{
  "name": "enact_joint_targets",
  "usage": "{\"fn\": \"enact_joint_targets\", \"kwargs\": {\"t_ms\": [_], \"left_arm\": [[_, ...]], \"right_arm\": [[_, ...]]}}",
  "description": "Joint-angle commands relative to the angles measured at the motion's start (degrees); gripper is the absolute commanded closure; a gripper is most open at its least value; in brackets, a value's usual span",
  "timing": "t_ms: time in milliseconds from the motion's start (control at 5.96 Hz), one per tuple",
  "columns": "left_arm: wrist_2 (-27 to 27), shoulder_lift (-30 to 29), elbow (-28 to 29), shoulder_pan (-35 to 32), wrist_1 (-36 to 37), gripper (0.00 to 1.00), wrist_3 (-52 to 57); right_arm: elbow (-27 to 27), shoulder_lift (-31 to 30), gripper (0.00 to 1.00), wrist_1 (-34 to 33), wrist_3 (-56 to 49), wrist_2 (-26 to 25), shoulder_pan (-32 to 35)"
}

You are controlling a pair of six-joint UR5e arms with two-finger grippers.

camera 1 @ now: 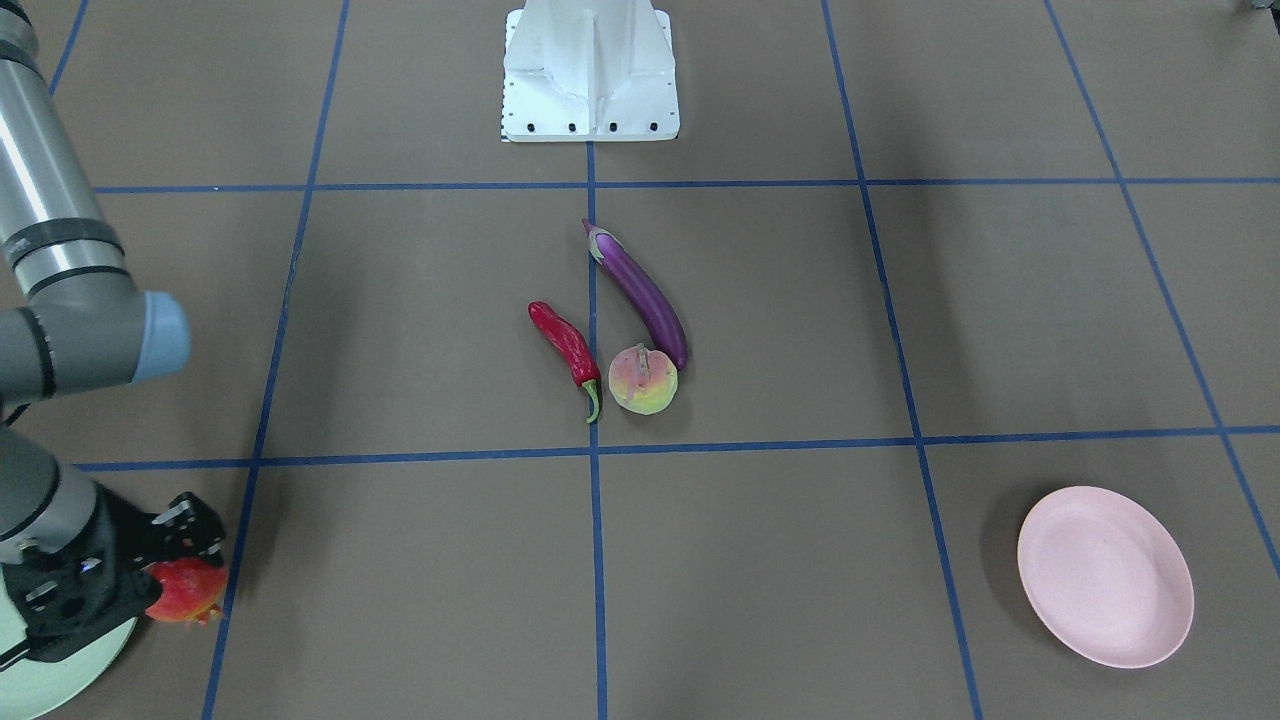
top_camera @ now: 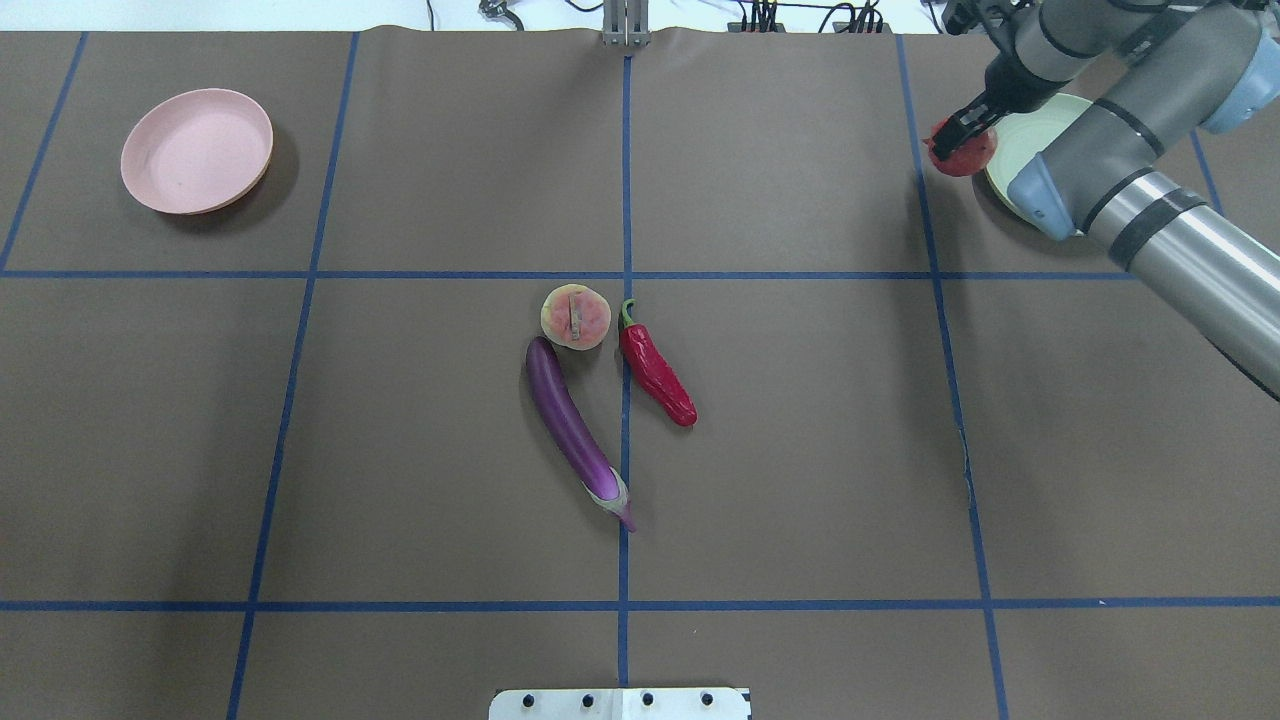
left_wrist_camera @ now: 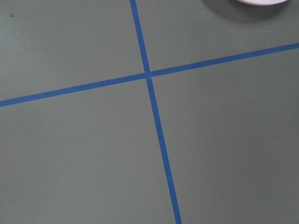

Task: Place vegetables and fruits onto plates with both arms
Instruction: 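Carry the pomegranate to the pale green plate and release it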

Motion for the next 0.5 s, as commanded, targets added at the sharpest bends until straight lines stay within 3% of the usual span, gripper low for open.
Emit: {"fn": "enact_joint_targets", "kwargs": {"t_ms": [0, 168, 335], "left_arm": [[-0.1, -0.1, 0.0, 0.1, 0.0, 0.00, 0.1], [-0.1, -0.1, 0.0, 0.1, 0.0, 0.00, 0.1], [-0.2, -0.1, 0.0, 0.1, 0.0, 0.00, 0.2]], "right_arm": [[-5.0, -0.6, 0.99, 1.9, -3.0, 2.8, 3.6], [-4.9, -0.5, 0.35, 1.9, 0.2, 3.0, 3.9], [-4.7, -0.3, 0.02, 2.0, 2.7, 3.2, 3.8]]}}
